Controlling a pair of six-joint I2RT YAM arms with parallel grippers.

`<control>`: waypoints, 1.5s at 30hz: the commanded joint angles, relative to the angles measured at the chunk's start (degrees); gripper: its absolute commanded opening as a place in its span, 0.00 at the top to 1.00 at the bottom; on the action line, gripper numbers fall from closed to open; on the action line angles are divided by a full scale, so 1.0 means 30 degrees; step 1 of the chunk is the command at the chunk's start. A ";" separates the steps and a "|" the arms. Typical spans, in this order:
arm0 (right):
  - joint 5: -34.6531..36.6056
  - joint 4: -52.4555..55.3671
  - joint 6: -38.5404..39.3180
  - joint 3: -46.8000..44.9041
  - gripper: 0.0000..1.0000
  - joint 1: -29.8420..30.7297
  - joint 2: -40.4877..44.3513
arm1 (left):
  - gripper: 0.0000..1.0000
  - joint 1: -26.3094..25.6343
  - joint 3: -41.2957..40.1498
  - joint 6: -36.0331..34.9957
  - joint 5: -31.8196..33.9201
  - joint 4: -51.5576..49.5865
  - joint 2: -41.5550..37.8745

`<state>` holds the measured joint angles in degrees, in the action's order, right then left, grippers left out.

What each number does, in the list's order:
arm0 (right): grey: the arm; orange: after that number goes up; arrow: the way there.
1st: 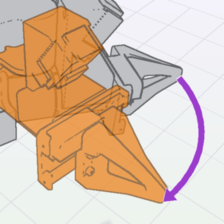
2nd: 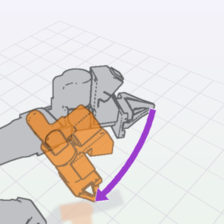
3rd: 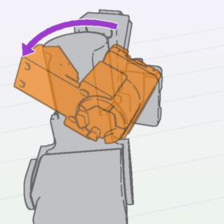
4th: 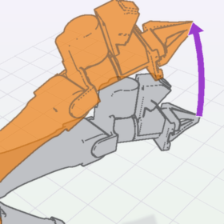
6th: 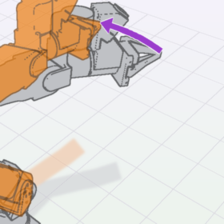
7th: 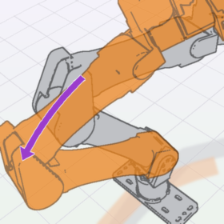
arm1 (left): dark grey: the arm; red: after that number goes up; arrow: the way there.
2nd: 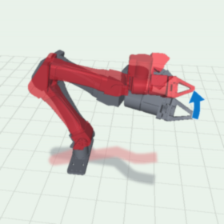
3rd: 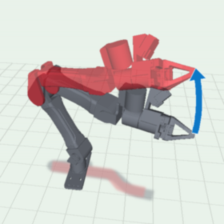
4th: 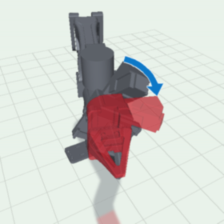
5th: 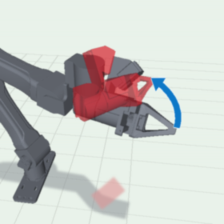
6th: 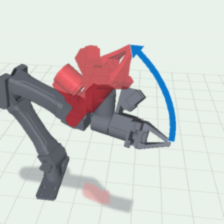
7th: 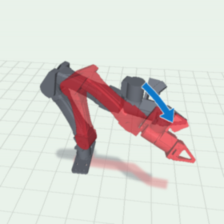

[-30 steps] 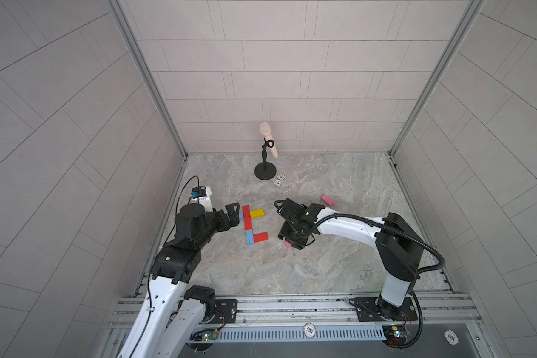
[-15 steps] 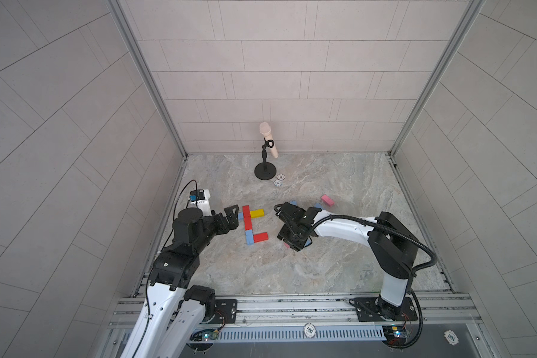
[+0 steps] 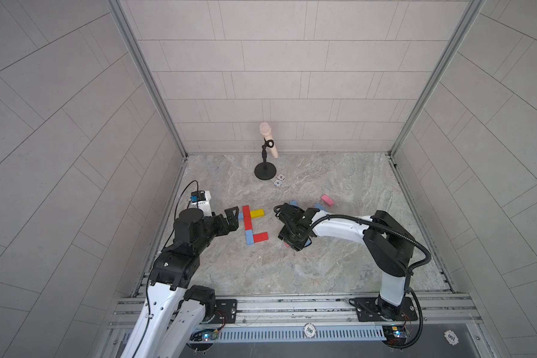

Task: Assemble the letter t with building blocks
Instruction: Pick up the building block from the center of the board.

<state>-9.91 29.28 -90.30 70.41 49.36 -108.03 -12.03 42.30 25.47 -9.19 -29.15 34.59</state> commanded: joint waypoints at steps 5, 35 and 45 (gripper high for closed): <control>0.0858 0.0261 -0.0647 -0.0304 0.50 -0.0543 -0.0332 | 0.00 -0.0032 -0.0221 -0.0373 0.0072 -0.0275 -0.0106; 0.2753 0.5893 0.5387 0.4104 0.86 -0.0897 -0.0843 | 0.00 -0.0032 -0.0471 -0.0289 0.0745 -0.0645 -0.0529; 0.4639 1.0475 1.6547 0.9580 0.89 -0.1220 -0.3193 | 0.00 -0.0032 -0.0281 -0.0129 0.1125 -0.1114 -0.0786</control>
<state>-0.36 52.95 -54.92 96.53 45.67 -115.46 -12.03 41.43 25.45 -6.85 -30.83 32.75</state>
